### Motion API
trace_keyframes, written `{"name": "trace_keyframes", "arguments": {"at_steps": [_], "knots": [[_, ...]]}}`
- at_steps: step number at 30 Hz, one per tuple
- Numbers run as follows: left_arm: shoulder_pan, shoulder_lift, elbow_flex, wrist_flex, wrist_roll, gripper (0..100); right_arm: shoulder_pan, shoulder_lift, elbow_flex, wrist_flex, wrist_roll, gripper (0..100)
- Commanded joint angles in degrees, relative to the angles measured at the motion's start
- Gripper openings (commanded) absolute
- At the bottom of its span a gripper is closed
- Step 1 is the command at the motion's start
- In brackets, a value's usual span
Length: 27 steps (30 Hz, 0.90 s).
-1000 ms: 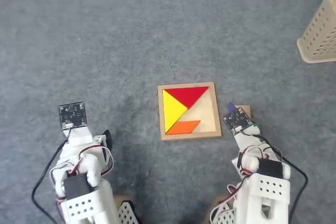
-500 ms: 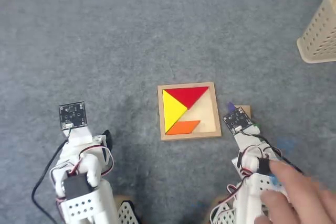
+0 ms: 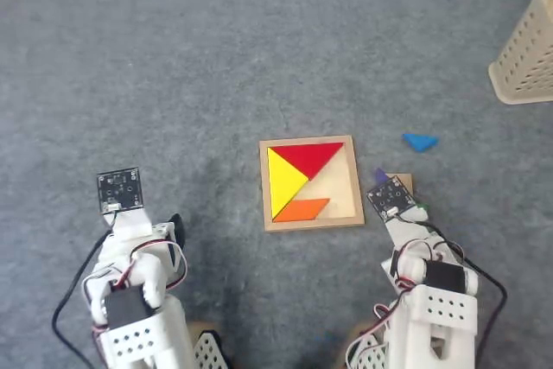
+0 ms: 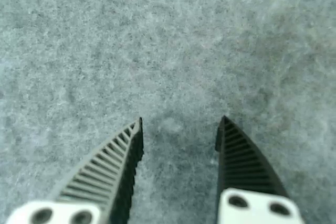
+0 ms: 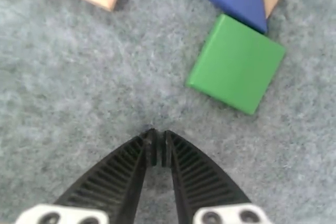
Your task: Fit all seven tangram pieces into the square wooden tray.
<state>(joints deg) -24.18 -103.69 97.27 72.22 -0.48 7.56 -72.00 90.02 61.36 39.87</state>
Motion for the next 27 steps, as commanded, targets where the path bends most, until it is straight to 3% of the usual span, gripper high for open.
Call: {"name": "trace_keyframes", "arguments": {"at_steps": [1,12,18,23,27], "knots": [[0.09,-0.79,-0.75,0.26,-0.26,22,-0.75,-0.31,-1.58,-2.86,0.26,4.4],[0.09,-0.79,-0.75,0.26,-0.26,22,-0.31,-0.48,-4.31,-3.12,0.09,4.8],[0.09,-0.79,-0.75,0.26,-0.26,22,-0.13,-4.09,-14.77,1.45,-12.13,4.9],[0.09,-0.79,-0.75,0.26,-0.26,22,-0.48,-8.04,-19.69,5.76,-12.75,4.9],[0.09,-0.79,-0.75,0.26,-0.26,22,-0.48,-8.66,-19.34,4.44,-17.49,4.9]]}}
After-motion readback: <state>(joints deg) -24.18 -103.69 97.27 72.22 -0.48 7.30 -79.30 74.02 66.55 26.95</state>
